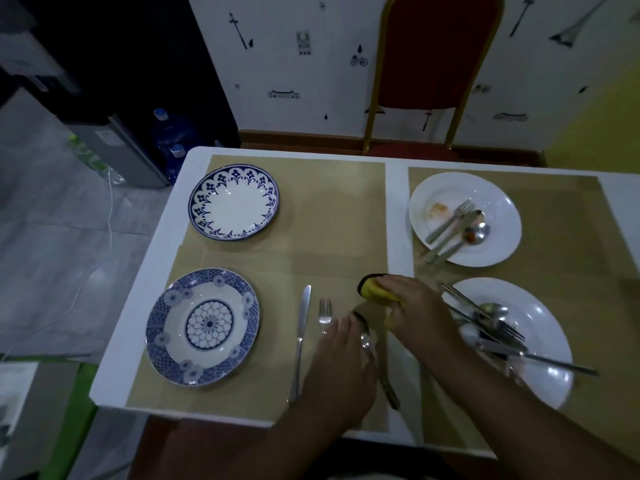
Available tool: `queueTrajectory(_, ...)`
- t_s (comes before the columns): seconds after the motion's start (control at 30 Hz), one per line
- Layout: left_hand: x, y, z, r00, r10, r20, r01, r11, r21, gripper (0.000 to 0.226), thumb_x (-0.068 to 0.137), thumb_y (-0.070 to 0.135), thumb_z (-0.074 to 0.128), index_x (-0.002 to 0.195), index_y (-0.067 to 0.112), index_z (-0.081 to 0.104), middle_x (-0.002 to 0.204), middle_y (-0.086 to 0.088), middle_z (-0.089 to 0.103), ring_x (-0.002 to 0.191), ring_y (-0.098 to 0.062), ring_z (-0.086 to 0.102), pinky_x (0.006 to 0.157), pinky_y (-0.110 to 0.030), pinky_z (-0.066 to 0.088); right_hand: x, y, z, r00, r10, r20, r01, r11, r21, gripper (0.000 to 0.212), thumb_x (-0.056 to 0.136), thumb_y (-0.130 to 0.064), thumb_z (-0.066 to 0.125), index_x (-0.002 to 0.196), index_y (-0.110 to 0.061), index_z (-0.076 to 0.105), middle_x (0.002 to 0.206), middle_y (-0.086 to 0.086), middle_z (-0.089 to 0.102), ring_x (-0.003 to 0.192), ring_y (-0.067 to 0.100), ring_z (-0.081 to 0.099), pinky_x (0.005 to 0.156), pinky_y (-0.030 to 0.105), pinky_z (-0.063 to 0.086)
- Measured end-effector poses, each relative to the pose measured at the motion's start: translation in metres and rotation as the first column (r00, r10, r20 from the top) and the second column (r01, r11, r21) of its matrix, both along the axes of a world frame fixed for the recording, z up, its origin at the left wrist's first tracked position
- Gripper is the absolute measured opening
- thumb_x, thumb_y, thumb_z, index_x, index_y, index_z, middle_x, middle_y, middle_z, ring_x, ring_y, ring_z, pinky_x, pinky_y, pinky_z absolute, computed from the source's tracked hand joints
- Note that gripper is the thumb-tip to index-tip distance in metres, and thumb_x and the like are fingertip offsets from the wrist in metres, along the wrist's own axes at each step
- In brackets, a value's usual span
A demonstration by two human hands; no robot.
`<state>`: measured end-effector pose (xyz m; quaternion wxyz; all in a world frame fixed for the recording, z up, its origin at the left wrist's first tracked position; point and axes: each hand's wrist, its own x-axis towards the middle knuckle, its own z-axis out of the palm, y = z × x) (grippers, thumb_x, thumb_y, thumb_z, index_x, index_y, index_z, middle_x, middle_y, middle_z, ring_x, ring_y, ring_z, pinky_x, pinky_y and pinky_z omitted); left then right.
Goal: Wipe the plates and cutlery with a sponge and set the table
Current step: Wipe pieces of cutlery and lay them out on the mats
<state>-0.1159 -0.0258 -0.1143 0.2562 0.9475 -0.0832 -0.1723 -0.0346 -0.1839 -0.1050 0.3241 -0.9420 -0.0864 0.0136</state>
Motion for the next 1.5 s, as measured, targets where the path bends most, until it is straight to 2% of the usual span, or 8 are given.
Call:
queueTrajectory(0.13,-0.012,-0.034,-0.011,0.984,0.095,-0.148,-0.091,0.995,0.032,0.083,0.101,0.054,0.038,0.160,0.009,0.002,0.170,-0.006,-0.002,0.156,-0.025,-0.002,0.124,-0.037,-0.001,-0.016,-0.021,-0.005,1.000,-0.007,0.003,0.007,1.000,-0.002,0.049,0.075,0.001,0.053,0.120,-0.012,0.065,0.119,0.004,0.066,0.109,0.019,0.060,0.096,0.023,0.042)
queueTrajectory(0.27,-0.017,-0.045,-0.030,0.991,0.049,-0.121,-0.029,0.986,0.166,0.088,0.101,0.056,0.037,0.157,0.010,-0.012,0.164,-0.006,-0.022,0.155,-0.023,-0.013,0.122,-0.036,-0.009,-0.026,-0.029,0.001,1.000,-0.020,0.002,0.020,1.000,0.013,0.049,0.075,0.005,0.057,0.120,-0.012,0.066,0.120,0.004,0.066,0.110,0.019,0.059,0.097,0.023,0.040)
queueTrajectory(0.37,-0.017,-0.036,-0.041,0.996,-0.083,0.040,0.069,0.960,0.272,0.083,0.099,0.050,0.038,0.157,0.005,-0.002,0.161,-0.010,-0.016,0.155,-0.029,-0.002,0.123,-0.041,0.001,-0.031,-0.035,0.003,1.000,-0.017,-0.007,0.017,0.999,0.028,0.050,0.075,0.005,0.056,0.121,-0.012,0.065,0.120,0.005,0.065,0.110,0.020,0.059,0.098,0.029,0.044)
queueTrajectory(0.5,-0.010,-0.012,-0.046,0.955,-0.278,-0.107,0.297,0.909,0.291,0.087,0.102,0.050,0.036,0.157,0.010,-0.018,0.162,-0.009,-0.028,0.151,-0.026,-0.024,0.125,-0.044,-0.010,-0.041,-0.036,-0.002,1.000,-0.021,-0.015,0.021,1.000,0.000,0.054,0.073,0.006,0.054,0.123,-0.014,0.063,0.120,0.003,0.065,0.110,0.018,0.058,0.099,0.034,0.045)
queueTrajectory(0.8,0.004,0.012,-0.032,0.950,-0.310,-0.044,0.313,0.938,0.151,0.082,0.102,0.042,0.040,0.159,0.011,-0.012,0.156,-0.002,-0.029,0.152,-0.021,-0.020,0.122,-0.038,-0.010,-0.062,-0.016,0.005,0.986,-0.142,-0.083,0.138,0.989,-0.054,0.056,0.076,0.008,0.055,0.127,-0.015,0.060,0.127,0.002,0.061,0.116,0.017,0.055,0.100,0.014,0.031)
queueTrajectory(0.9,0.007,0.018,-0.027,0.953,-0.304,0.013,0.301,0.948,0.106,0.081,0.102,0.042,0.038,0.160,0.011,-0.009,0.158,0.000,-0.027,0.152,-0.019,-0.021,0.126,-0.040,-0.006,-0.064,-0.016,0.024,0.973,-0.217,-0.077,0.216,0.976,-0.019,0.054,0.079,0.008,0.055,0.127,-0.016,0.060,0.123,-0.001,0.062,0.110,0.009,0.053,0.092,-0.001,0.024)
queueTrajectory(1.27,0.025,-0.053,0.006,0.922,-0.375,0.099,0.381,0.923,-0.054,0.073,0.105,0.044,0.038,0.161,0.016,0.000,0.168,0.001,-0.008,0.150,-0.012,-0.018,0.123,-0.033,-0.008,-0.082,-0.075,0.057,0.905,-0.421,-0.051,0.424,0.904,0.052,0.050,0.086,0.001,0.053,0.128,-0.025,0.060,0.119,-0.003,0.065,0.109,0.013,0.057,0.094,0.022,0.043)
queueTrajectory(1.5,0.050,-0.123,-0.001,0.889,-0.402,0.220,0.398,0.915,0.065,0.049,0.097,0.023,0.054,0.143,0.009,0.052,0.145,-0.011,0.055,0.135,-0.029,0.048,0.113,-0.040,0.035,-0.096,-0.144,0.053,0.871,-0.480,-0.108,0.489,0.869,0.080,0.047,0.086,0.001,0.053,0.125,-0.024,0.063,0.119,-0.002,0.064,0.107,0.013,0.058,0.092,0.019,0.042)
